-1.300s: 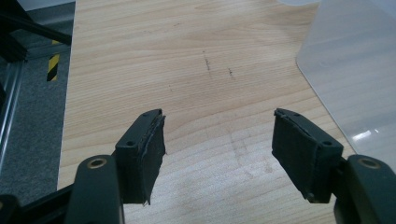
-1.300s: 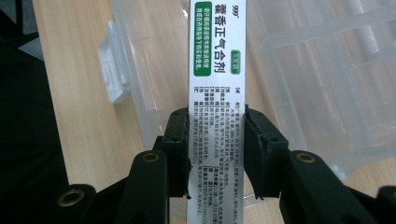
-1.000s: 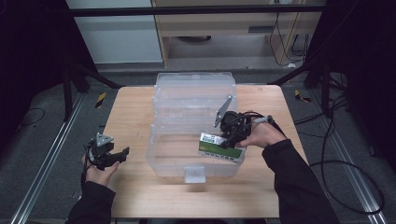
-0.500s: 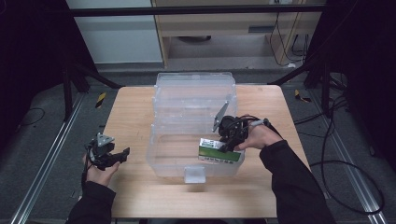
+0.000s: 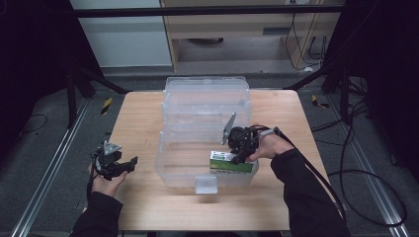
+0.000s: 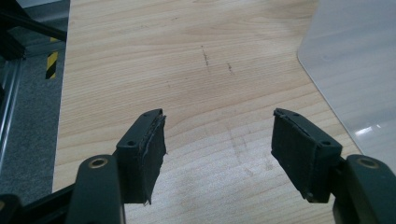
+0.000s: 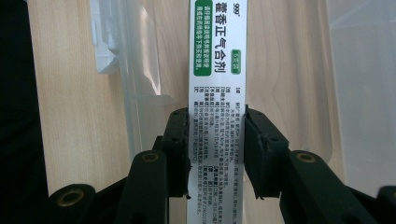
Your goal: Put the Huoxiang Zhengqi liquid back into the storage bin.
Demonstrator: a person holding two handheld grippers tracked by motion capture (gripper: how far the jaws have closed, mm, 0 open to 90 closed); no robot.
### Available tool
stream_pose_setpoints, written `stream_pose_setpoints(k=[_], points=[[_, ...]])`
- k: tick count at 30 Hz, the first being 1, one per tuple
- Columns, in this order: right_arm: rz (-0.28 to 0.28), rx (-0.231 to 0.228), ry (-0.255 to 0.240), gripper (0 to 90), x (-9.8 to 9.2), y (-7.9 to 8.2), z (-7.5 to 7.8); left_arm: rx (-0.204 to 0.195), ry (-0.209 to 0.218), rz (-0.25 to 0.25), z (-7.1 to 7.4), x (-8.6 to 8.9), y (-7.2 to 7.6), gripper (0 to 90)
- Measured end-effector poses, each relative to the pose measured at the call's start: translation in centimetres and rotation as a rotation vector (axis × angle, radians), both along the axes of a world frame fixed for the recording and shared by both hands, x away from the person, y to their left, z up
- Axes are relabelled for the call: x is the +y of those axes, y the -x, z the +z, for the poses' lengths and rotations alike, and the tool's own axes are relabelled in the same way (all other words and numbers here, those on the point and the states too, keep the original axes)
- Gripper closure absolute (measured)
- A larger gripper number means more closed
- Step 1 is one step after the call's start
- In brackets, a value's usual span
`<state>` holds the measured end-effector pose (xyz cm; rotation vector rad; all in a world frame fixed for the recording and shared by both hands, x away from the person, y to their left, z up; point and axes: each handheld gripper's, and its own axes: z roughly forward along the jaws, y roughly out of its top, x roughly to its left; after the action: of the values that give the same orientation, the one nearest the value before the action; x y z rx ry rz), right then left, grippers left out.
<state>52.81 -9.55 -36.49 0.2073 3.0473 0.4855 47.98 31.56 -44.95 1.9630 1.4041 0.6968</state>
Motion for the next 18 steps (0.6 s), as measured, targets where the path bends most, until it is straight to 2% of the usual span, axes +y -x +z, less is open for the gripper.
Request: stream_pose_setpoints(k=[7,8,18], points=[[0.022,0.007,0.02,63.7,0.3,0.1,-0.6,0.004,-0.003,0.0,-0.1,0.0,0.0,34.4],[0.042,0.002,0.021,63.7,0.3,0.0,-0.7,0.004,-0.003,-0.001,-0.1,0.0,-0.1,34.3],[0.039,0.009,0.027,63.4,0.3,0.2,-1.2,0.007,-0.007,-0.004,-0.2,-0.1,0.0,34.4]])
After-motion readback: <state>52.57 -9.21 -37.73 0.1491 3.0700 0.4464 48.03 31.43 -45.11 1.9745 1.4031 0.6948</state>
